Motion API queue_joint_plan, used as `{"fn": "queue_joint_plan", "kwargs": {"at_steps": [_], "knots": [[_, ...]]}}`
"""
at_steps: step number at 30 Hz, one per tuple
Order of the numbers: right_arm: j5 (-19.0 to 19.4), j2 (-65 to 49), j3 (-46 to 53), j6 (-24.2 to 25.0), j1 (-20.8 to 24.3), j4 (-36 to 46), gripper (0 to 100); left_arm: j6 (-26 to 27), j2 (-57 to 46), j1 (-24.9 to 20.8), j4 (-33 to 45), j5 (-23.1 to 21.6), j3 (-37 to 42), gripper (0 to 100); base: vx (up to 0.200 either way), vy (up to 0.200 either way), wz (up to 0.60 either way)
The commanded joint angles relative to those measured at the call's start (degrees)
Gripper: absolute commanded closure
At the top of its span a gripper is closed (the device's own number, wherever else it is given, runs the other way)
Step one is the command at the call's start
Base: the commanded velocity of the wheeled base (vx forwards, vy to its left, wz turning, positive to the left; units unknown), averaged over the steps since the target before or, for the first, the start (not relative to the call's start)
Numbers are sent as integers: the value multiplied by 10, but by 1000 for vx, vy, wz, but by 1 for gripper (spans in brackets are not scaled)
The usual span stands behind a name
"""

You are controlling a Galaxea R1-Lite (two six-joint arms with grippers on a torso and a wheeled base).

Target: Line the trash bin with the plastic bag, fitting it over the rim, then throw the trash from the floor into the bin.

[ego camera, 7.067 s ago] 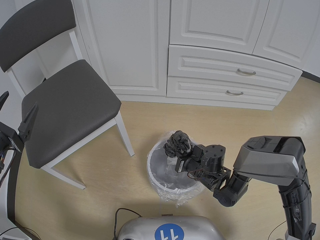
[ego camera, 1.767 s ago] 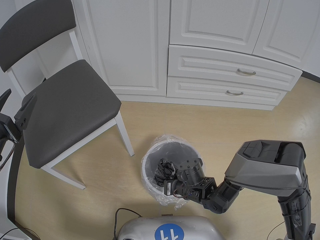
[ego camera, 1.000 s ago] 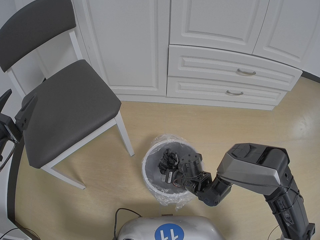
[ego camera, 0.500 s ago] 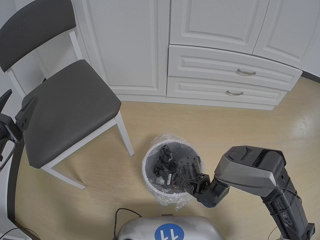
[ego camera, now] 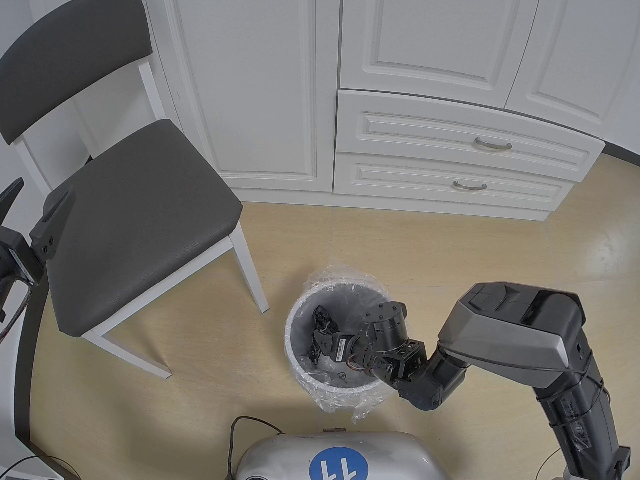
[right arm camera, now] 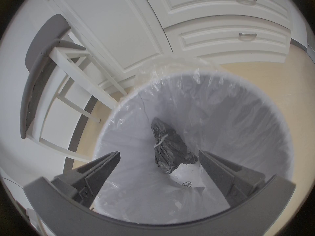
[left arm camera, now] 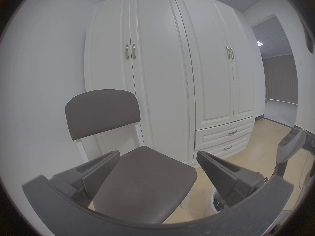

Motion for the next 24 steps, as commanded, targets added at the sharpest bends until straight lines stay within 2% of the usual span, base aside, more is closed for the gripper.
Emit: {"fn": "queue_joint_plan", "kwargs": {"at_steps": [1,5,10,15,20,24], "knots": [[0,-58,23,-6,-5,0,0,0,1,0,0,0,1,0,0,0,0],[-3,-87,14,-6,-28,-1,0,0,3,-1,0,0,2,0,0,0,0],[-24,-72,-29,-8,-60,-19,0,0,5,-2,0,0,2,0,0,0,0],[-25,-48,-65,-25,-88,-11,0,0,6,-2,0,0,4,0,0,0,0],[-24,-21,-79,-68,-105,25,0,2,10,-2,0,0,6,0,0,0,0],[-26,-5,-107,-68,-118,31,0,2,12,-3,0,0,6,0,0,0,0]]}}
